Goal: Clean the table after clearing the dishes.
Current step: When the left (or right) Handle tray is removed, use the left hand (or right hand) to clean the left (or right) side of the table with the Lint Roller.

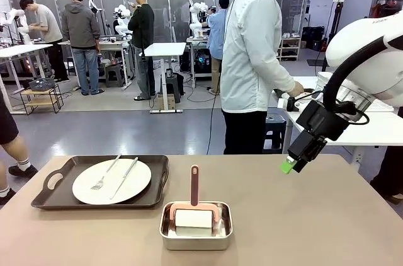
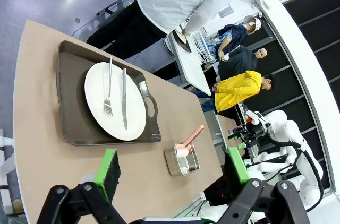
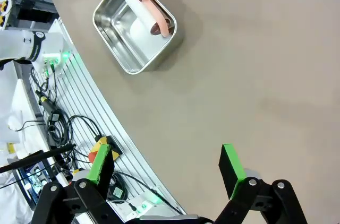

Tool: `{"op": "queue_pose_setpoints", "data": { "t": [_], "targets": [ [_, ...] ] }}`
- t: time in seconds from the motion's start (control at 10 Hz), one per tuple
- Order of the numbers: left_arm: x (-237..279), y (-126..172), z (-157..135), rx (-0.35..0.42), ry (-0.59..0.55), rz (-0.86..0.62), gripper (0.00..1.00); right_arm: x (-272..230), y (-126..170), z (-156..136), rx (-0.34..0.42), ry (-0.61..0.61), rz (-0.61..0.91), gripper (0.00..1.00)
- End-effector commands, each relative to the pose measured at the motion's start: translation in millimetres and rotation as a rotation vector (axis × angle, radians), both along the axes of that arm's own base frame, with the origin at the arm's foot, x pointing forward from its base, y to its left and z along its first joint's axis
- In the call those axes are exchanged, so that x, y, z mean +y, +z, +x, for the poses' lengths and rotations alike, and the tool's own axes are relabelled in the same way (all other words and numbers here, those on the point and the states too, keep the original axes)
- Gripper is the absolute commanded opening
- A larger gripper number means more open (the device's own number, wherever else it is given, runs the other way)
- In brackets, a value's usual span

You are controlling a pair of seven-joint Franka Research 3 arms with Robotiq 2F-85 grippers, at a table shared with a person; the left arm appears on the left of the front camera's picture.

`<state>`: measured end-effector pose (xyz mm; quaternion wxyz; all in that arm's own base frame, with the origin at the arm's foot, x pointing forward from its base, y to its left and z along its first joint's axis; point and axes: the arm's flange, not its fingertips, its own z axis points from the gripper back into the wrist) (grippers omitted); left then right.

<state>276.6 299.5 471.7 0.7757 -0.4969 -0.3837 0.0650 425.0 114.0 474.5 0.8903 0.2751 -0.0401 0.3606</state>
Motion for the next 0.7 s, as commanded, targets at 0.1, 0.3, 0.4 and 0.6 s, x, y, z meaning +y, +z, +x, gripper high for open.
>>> {"op": "queue_pose_setpoints", "data": {
  "t": [0.1,0.3,0.4,0.6],
  "targets": [
    [1,3,-1,-0.006,0.0,0.0,1.0,0,0,0,0.0,0.0,0.0,1.0],
    [1,3,-1,-0.006,0.0,0.0,1.0,47,-7,42,-0.065,0.192,-0.109,1.0],
    [1,3,-1,-0.006,0.0,0.0,1.0,69,-10,55,-0.093,0.264,-0.127,1.0],
    [1,3,-1,-0.006,0.0,0.0,1.0,109,-15,78,-0.137,0.382,-0.193,1.0]
  ]
}}
